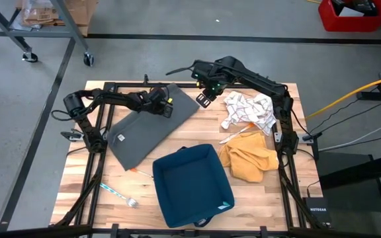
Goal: Fold towel
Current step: Fold the gray towel
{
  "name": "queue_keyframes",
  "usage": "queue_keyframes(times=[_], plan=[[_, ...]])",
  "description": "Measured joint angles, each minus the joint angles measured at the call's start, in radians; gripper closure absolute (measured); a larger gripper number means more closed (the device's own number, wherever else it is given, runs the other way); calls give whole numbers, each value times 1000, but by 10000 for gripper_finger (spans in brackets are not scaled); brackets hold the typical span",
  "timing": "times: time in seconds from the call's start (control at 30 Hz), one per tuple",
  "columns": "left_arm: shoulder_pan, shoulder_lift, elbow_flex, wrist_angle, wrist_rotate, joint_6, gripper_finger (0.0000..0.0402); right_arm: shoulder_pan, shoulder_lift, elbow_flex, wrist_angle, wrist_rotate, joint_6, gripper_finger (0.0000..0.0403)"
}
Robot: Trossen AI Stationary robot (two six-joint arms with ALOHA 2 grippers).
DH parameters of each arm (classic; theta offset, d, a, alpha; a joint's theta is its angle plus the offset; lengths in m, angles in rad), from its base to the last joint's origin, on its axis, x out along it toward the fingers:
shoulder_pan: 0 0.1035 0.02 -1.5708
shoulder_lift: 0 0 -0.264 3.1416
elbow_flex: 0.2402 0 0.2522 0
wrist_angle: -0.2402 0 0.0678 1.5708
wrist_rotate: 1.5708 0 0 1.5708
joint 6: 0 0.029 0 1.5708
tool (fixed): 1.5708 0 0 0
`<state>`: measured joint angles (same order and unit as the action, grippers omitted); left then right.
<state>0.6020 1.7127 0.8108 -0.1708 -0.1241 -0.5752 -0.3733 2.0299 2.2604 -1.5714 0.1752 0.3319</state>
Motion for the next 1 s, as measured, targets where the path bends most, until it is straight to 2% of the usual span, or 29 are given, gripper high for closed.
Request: queue_keyframes(times=[0.13, 0.2, 0.37, 0.47, 0.57, 0.77, 0.87, 1.0], plan=[[36, -82, -10, -72, -62, 6, 401, 0, -9, 0, 0, 50, 0, 288], [54, -145, -8, -78, -76, 6, 401, 0, -9, 0, 0, 42, 0, 288], [45, -327, -5, -203, -70, 48, 401, 0, -2, -27, 69, -94, 1, 288], [12, -448, -5, -341, -69, 87, 401, 0, 0, -78, 168, -177, 2, 288], [-39, -553, -5, -515, -70, 90, 401, 1, 0, -148, 289, -201, 4, 288], [-184, -700, -5, -821, -67, -65, 401, 0, 1, -340, 610, -221, 73, 288], [-269, -725, -5, -934, -67, -183, 401, 1, 1, -429, 752, -221, 160, 288], [-373, -715, -5, -1000, -68, -301, 401, 1, 1, -507, 866, -222, 306, 288]])
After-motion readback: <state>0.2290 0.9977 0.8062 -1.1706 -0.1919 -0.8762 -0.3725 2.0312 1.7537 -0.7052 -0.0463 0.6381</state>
